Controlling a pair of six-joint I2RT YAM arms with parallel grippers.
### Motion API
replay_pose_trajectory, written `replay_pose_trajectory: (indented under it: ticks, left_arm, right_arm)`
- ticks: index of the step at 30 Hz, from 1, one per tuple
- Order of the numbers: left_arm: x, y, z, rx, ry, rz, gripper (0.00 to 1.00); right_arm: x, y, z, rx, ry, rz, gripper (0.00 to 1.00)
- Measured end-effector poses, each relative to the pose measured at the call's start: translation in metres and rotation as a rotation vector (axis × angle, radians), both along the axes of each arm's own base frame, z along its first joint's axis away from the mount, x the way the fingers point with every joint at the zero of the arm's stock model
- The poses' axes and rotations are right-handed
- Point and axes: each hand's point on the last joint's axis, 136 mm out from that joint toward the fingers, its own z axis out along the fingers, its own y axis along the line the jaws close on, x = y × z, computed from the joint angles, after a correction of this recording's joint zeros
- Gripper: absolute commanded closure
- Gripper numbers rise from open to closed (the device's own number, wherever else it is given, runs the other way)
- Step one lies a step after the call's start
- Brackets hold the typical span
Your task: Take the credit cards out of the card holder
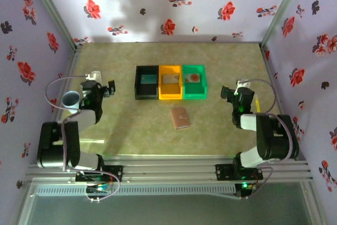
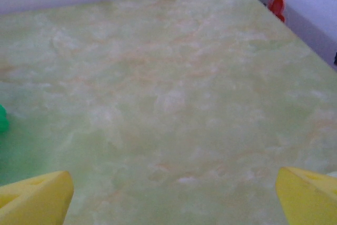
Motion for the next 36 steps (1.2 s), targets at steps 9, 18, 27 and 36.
replay_pose_trajectory:
  ticks: [9, 18, 27, 36]
  left_arm:
    - [-0.022, 0.003, 0.118, -0.318, -0.129, 0.102, 0.0]
    - [-0.055, -0.034, 0.127, -0.583, -0.082, -0.036, 0.0]
    - [-0.078, -0.098, 0.081, -0.663, 0.126, -0.176, 0.0]
    - [-0.112, -0.141, 0.037, -0.578, 0.304, -0.223, 0.0]
  right_arm:
    - [-0.007, 0.036, 0.118, 0.219, -0.235, 0.08, 0.01]
    - [-0.018, 0.077, 0.207, 0.568, -0.278, 0.19, 0.01]
    - [-0.071, 0.161, 0.166, 0.482, 0.027, 0.324, 0.01]
    - [-0.117, 0.194, 0.107, 0.313, 0.249, 0.355, 0.02]
